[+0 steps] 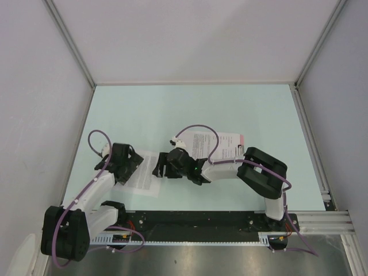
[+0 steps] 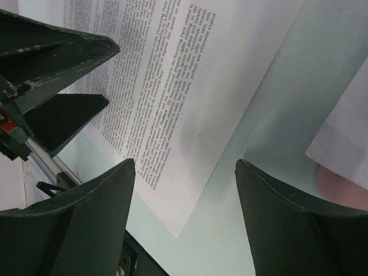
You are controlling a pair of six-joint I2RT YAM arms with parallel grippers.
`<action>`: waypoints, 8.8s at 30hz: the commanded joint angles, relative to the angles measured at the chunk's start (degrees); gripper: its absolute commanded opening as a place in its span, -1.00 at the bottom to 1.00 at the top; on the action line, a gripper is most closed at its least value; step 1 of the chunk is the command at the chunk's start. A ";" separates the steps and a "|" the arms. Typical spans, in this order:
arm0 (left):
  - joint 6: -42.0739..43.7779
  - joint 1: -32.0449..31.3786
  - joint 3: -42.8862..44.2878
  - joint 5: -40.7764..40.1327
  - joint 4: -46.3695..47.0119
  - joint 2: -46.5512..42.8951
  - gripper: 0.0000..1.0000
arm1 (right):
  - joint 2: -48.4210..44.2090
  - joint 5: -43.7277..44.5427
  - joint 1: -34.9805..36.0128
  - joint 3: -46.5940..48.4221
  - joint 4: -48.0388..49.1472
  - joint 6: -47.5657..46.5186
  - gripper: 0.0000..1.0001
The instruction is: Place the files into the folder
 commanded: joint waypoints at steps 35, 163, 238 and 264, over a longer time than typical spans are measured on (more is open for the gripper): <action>-0.18 0.64 -5.99 1.86 -0.46 -7.53 0.99 | 9.90 -13.83 -4.33 1.82 30.96 6.49 0.56; 19.69 -36.53 42.00 17.59 16.24 43.98 0.73 | -18.22 9.73 -42.21 -9.34 -34.42 -36.74 -0.03; 30.24 -20.98 39.38 20.24 4.11 27.03 0.97 | -21.91 -6.42 -44.40 -10.13 -27.91 -43.25 -1.00; 18.99 -13.24 6.94 32.18 32.50 25.34 0.93 | -19.71 -18.04 -48.63 -10.13 -27.21 -42.37 -1.00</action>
